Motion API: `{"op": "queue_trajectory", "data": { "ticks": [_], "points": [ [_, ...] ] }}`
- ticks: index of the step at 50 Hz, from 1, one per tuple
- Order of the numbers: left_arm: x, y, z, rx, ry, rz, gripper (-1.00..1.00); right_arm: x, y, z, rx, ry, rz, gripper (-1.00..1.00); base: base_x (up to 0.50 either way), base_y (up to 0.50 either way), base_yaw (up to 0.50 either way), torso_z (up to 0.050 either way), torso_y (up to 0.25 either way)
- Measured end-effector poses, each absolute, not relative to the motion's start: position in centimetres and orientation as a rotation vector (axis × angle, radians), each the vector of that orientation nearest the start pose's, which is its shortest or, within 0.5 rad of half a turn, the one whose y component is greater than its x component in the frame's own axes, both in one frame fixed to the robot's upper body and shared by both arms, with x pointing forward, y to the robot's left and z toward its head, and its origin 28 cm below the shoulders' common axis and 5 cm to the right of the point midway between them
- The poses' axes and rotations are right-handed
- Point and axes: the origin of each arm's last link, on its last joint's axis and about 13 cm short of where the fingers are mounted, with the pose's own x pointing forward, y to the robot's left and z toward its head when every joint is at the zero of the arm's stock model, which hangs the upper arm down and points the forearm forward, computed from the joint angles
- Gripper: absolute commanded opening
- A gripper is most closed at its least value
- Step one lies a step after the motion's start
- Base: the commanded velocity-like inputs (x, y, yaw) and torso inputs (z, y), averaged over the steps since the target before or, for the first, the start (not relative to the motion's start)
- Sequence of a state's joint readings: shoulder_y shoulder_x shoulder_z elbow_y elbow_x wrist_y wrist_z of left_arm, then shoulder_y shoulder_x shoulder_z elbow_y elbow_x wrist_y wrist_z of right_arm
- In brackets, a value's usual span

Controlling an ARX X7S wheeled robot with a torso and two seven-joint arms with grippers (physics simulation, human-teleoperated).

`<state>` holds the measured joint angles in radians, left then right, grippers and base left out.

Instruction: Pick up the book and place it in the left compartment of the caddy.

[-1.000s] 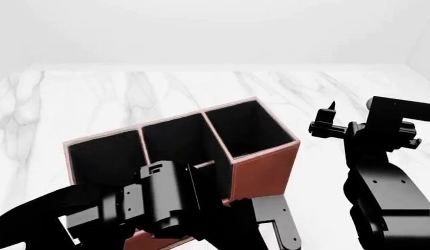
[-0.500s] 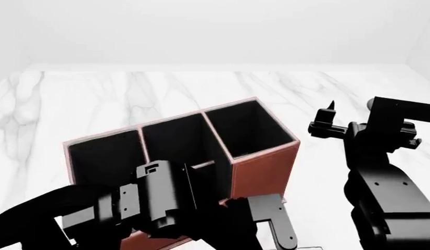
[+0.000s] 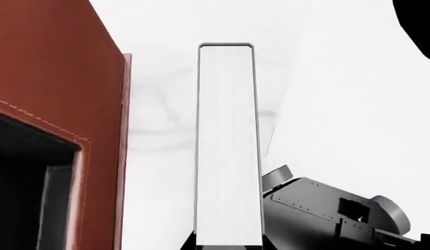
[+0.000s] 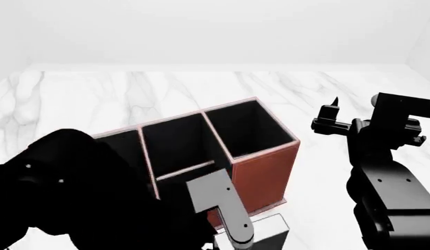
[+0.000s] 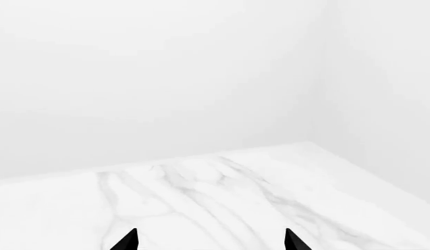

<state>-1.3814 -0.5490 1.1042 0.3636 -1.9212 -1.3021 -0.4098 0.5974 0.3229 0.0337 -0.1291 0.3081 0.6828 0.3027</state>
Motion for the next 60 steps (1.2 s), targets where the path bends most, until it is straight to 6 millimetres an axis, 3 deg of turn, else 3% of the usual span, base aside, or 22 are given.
{"op": "queue_trajectory", "data": {
  "ticks": [16, 31, 46, 60],
  "points": [
    [19.3, 21.1, 33.4, 0.343, 0.691, -0.801, -1.0, 30.8, -17.5, 16.6, -0.012, -0.046, -0.321, 1.0, 0.0, 0.0, 0.0, 0.0, 0.001],
    [17.7, 22.2, 40.6, 0.122, 0.638, -0.374, -1.0, 30.9, -17.6, 16.6, -0.011, -0.043, -0.326, 1.0, 0.0, 0.0, 0.0, 0.0, 0.001],
    [19.2, 21.0, 42.7, -0.098, 0.67, 0.026, -1.0, 31.1, -17.5, 16.8, -0.01, -0.044, -0.325, 1.0, 0.0, 0.0, 0.0, 0.0, 0.001],
    [20.9, 19.9, 42.6, -0.176, 0.726, 0.197, -1.0, 31.2, -17.3, 16.8, -0.01, -0.043, -0.323, 1.0, 0.0, 0.0, 0.0, 0.0, 0.001]
  ]
}}
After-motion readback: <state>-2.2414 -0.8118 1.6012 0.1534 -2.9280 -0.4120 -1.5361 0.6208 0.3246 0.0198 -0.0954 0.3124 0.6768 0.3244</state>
